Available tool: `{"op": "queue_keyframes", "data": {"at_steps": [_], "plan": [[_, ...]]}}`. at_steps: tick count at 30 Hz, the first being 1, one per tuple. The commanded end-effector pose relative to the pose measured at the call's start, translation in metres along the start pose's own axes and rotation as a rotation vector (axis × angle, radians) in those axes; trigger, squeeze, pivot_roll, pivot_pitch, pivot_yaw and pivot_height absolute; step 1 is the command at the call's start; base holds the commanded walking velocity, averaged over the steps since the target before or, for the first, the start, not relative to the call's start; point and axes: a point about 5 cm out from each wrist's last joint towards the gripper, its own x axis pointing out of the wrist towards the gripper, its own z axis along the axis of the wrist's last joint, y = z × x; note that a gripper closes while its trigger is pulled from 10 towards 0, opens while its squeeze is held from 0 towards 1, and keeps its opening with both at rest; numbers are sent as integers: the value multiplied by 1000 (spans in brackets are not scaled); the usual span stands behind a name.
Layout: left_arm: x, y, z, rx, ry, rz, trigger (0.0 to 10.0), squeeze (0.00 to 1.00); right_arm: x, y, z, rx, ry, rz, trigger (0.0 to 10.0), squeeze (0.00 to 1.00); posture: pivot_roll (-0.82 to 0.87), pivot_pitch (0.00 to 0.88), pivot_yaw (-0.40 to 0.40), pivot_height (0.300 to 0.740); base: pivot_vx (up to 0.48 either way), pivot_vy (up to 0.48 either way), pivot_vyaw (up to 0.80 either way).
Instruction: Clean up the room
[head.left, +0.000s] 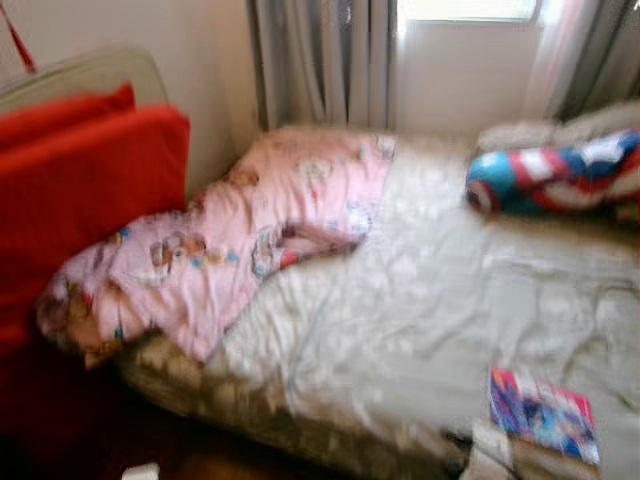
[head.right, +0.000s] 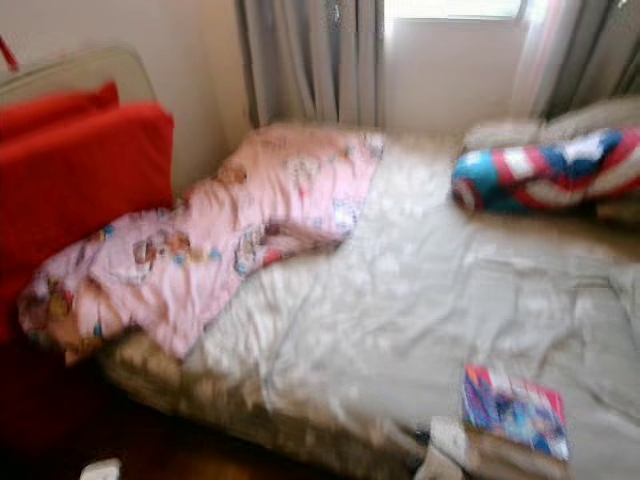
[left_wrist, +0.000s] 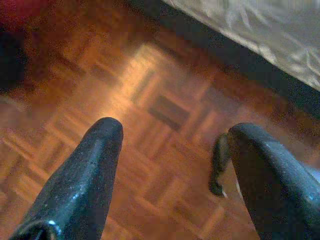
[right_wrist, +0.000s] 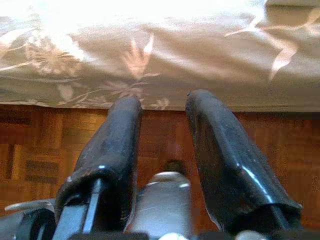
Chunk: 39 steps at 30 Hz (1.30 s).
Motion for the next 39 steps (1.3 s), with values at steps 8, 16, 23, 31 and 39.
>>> {"op": "queue_keyframes", "data": {"at_steps": [8, 16, 23, 31, 39], "plan": [[-1, -2, -3, -13, 7, -3, 10000, 0, -1, -8, -2, -8, 12, -17, 10000, 0, -38, 0, 54, 740, 0, 480, 0], [-2, 6, -6, -17, 8, 5, 10000, 0, -1, -9, -2, -12, 14, -17, 10000, 0, -34, 0, 53, 740, 0, 480, 0], [-2, 4, -4, -16, 3, 2, 10000, 0, -1, -7, -2, -18, 14, -11, 10000, 0, -34, 0, 55, 740, 0, 480, 0], [0, -5, -4, -12, 2, -7, 10000, 0, -1, -7, -2, -18, 14, -10, 10000, 0, -33, 0, 56, 740, 0, 457, 0], [0, -6, -3, -14, -4, -8, 10000, 0, -1, -6, -2, -30, 15, -6, 10000, 0, -31, 0, 54, 740, 0, 41, 0]]}}
